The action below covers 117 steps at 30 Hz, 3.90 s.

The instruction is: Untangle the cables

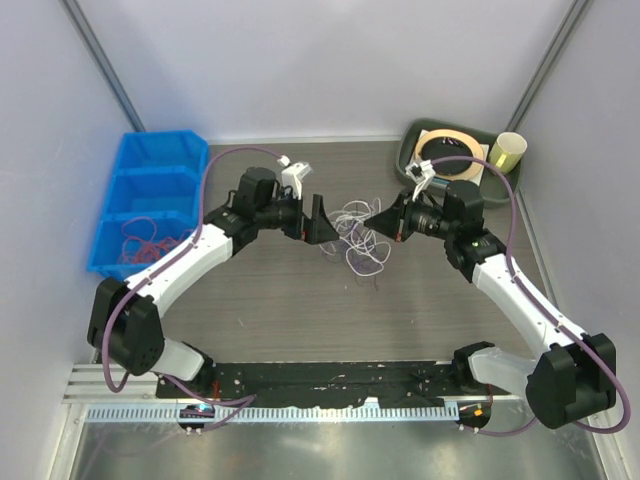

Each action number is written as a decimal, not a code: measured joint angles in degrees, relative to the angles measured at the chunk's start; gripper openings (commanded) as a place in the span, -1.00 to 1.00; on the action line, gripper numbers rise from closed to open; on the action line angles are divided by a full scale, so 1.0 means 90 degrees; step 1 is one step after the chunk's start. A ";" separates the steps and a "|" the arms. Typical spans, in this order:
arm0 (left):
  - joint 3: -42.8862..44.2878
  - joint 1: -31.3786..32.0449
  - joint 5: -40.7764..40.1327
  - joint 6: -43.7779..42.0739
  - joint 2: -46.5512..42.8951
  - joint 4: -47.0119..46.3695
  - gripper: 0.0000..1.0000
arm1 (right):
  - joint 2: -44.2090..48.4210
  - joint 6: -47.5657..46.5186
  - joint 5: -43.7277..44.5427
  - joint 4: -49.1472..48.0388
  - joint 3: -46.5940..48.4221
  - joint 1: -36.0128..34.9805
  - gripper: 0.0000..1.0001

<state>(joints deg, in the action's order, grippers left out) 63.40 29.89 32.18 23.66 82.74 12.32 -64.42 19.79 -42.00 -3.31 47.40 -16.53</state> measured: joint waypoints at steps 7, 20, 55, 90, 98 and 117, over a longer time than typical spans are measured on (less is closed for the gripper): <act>0.0211 0.0610 -0.0542 -0.0605 -0.0024 -0.0146 1.00 | -0.0012 -0.0053 -0.0316 0.0355 0.0010 -0.0058 -0.98; 0.1188 0.1175 -0.1141 -0.1180 0.0554 0.0056 -0.43 | -0.0134 -0.0214 -0.0449 0.0653 0.0104 -0.0119 -0.98; 0.0631 0.0260 -0.5790 0.0301 -0.1583 0.1110 -0.99 | -0.0653 -0.0544 0.5161 0.2569 -0.0141 0.0393 0.29; 0.1195 0.0724 -0.2572 -0.0194 -0.1508 0.0554 -0.99 | -0.3048 -0.4354 0.2380 -0.1382 0.0437 -0.2055 -0.74; 0.1120 0.0763 -0.3747 -0.0219 -0.1785 0.0563 -0.99 | -0.2778 -0.4218 0.2956 -0.1790 0.0291 -0.2055 -0.98; 0.0505 0.0896 -0.4104 0.0330 -0.1761 -0.1112 -0.99 | -0.0894 -0.2606 0.3512 0.0146 0.3349 -0.2125 -0.99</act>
<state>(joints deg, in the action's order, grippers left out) 67.94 37.95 -4.75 26.63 66.89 2.31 -72.47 -3.66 -10.39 -2.00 77.54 -35.66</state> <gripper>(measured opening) 0.015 0.041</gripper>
